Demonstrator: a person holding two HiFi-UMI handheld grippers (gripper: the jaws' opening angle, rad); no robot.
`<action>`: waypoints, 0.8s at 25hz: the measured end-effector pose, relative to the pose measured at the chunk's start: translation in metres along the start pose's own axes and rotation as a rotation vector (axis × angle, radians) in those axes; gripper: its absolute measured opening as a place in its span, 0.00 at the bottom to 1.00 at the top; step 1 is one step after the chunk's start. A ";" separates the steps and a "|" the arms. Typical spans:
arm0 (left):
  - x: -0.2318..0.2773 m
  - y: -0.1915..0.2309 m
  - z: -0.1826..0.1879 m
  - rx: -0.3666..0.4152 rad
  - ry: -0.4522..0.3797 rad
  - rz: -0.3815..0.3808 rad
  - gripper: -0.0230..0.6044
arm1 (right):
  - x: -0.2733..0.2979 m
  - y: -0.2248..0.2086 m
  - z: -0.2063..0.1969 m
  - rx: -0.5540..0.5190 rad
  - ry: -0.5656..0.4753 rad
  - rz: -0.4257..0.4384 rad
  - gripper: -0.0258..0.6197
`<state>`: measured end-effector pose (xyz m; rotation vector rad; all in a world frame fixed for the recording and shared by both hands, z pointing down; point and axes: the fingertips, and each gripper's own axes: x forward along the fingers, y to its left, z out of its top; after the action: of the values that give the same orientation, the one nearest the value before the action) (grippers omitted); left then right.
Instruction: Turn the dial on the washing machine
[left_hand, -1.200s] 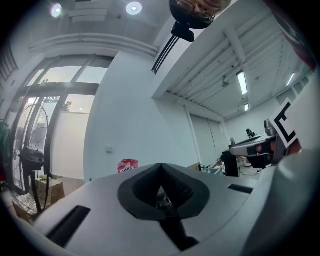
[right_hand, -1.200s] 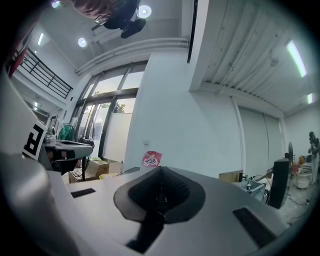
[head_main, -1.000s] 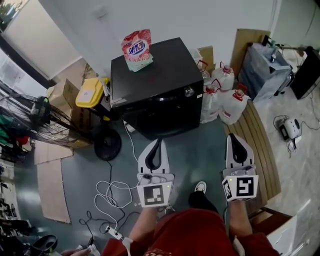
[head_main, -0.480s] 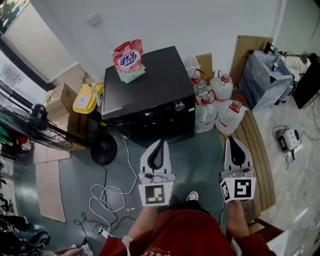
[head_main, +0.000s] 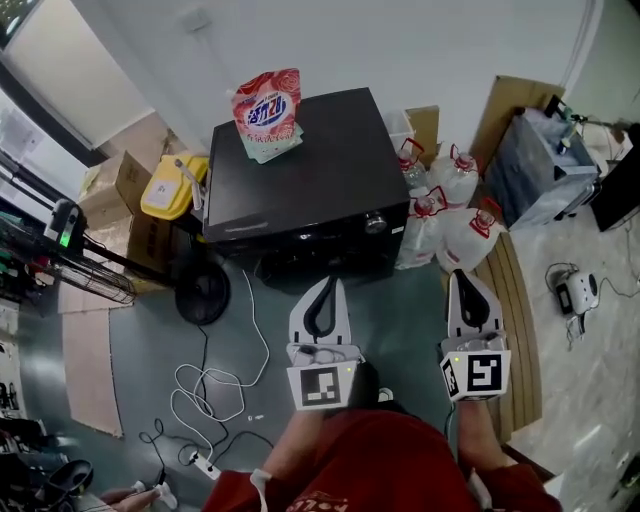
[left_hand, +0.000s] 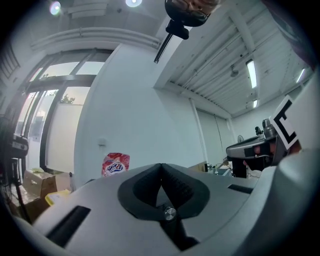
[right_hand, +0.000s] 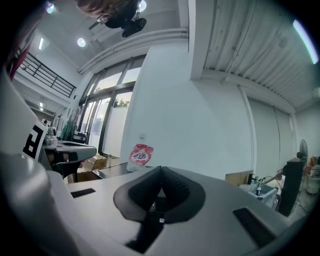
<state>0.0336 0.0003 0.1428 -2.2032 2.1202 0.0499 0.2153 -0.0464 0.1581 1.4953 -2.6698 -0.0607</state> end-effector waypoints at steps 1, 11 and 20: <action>0.007 0.008 -0.004 -0.002 0.002 0.009 0.05 | 0.013 0.003 -0.001 -0.008 0.003 0.006 0.05; 0.072 0.085 -0.059 -0.021 0.058 0.036 0.05 | 0.138 0.044 -0.026 -0.029 0.068 0.045 0.06; 0.099 0.119 -0.151 -0.066 0.151 0.013 0.05 | 0.198 0.074 -0.090 -0.052 0.138 0.026 0.07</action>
<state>-0.0860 -0.1154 0.2807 -2.2978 2.2413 -0.0480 0.0576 -0.1761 0.2637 1.3957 -2.5582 -0.0233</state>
